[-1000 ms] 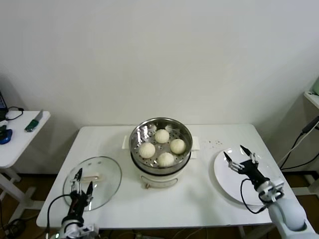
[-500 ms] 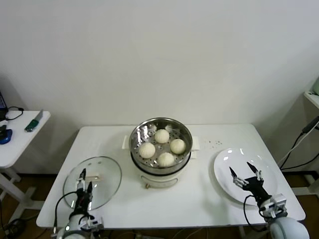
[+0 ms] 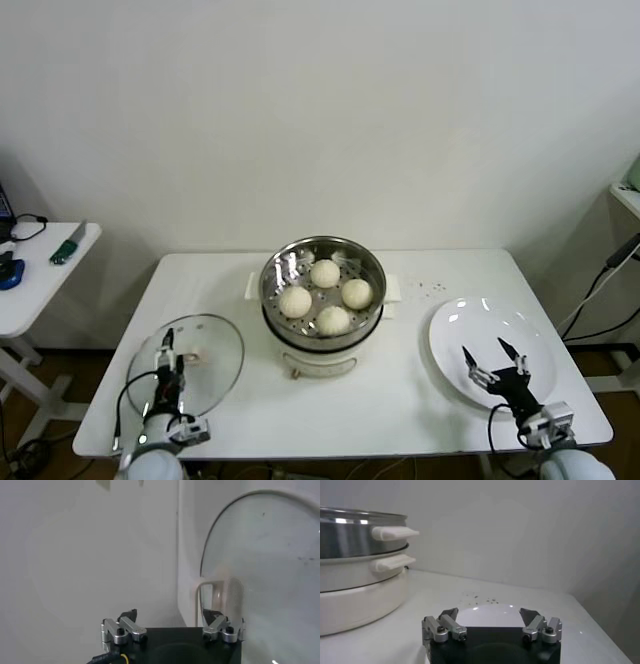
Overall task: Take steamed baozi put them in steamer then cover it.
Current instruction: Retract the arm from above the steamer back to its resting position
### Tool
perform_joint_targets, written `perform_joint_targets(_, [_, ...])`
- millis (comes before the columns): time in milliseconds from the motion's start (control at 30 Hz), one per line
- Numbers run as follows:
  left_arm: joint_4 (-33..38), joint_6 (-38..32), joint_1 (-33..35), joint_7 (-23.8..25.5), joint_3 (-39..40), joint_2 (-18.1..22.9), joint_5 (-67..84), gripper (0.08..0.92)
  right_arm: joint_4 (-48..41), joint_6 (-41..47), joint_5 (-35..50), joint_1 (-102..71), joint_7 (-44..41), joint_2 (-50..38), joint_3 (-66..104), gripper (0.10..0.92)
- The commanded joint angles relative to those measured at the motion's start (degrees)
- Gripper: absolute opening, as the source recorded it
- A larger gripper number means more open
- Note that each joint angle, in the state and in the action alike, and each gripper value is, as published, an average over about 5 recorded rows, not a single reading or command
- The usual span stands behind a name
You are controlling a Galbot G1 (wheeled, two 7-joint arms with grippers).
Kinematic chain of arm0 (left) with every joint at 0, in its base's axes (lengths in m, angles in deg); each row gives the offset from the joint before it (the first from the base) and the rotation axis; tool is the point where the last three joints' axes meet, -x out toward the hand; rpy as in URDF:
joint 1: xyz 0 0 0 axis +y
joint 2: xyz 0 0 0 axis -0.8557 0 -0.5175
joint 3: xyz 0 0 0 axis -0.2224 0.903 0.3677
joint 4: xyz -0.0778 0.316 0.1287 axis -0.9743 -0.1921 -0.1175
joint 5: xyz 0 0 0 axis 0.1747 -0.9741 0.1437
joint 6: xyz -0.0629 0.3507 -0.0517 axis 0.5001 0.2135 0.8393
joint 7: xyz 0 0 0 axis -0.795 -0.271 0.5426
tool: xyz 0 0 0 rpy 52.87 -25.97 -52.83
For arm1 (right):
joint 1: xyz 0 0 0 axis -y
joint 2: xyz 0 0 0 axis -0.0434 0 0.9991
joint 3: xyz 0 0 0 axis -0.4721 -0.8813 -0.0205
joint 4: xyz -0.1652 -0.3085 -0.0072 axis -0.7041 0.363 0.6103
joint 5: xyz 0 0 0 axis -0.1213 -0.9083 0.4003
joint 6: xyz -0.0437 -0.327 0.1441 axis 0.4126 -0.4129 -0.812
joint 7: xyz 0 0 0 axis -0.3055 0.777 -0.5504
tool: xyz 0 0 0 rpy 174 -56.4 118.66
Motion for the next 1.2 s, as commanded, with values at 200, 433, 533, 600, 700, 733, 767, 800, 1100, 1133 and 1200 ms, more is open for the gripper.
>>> perform_joint_targets(200, [-6.1,1.2,-4.88,-1.27,1.36,-1.03,-0.79,0.823,-0.41,-0.5,-2.58,-0.06,-0.36,1.86,0.0,0.823])
perform_joint_targets(433, [-6.62,1.08,-5.58,-1.99,1.34,-1.24,-0.03,0.822,-0.74,-1.0,-3.54,-0.11,-0.91,2.31,-0.02,0.823])
perform_joint_targets(533, [-6.76,1.08,-5.49,-1.78,1.57,-1.3,0.7,0.801,-1.2,-1.13,-4.19,0.64,-1.4,2.7,0.25,0.823])
perform_joint_targets(600, [-7.05,1.02,-5.33,-1.69,1.74,-1.28,0.9,0.759,-1.5,-1.04,-4.5,1.52,-1.67,2.89,0.48,0.823])
perform_joint_targets(700, [-7.17,0.86,-4.96,-1.71,1.82,-1.21,0.87,0.673,-1.61,-0.74,-4.74,2.53,-1.68,2.62,0.36,0.823])
perform_joint_targets(733, [-7.1,0.88,-4.85,-1.69,1.85,-1.23,0.92,0.647,-1.59,-0.67,-4.84,2.76,-1.69,2.47,0.22,0.823])
perform_joint_targets(767, [-7.02,0.89,-4.77,-1.68,1.87,-1.24,0.97,0.612,-1.58,-0.61,-4.91,2.94,-1.69,2.37,0.09,0.823])
perform_joint_targets(800, [-6.91,0.87,-4.7,-1.68,1.87,-1.29,0.87,0.586,-1.59,-0.55,-4.96,3.08,-1.69,2.33,-0.03,0.823])
perform_joint_targets(1100, [-4.92,1.25,-3.68,-1.75,2.13,-1.54,1.05,0.326,-2.2,-0.65,-5.91,3.66,-1.74,2.8,-0.58,0.823])
perform_joint_targets(1133, [-4.62,1.29,-3.57,-1.77,2.18,-1.61,1.18,0.3,-2.27,-0.67,-5.99,3.7,-1.75,2.83,-0.61,0.823])
perform_joint_targets(1200, [-3.87,1.41,-3.26,-1.8,2.3,-1.81,1.46,0.24,-2.36,-0.69,-6.08,3.8,-1.77,2.84,-0.63,0.823])
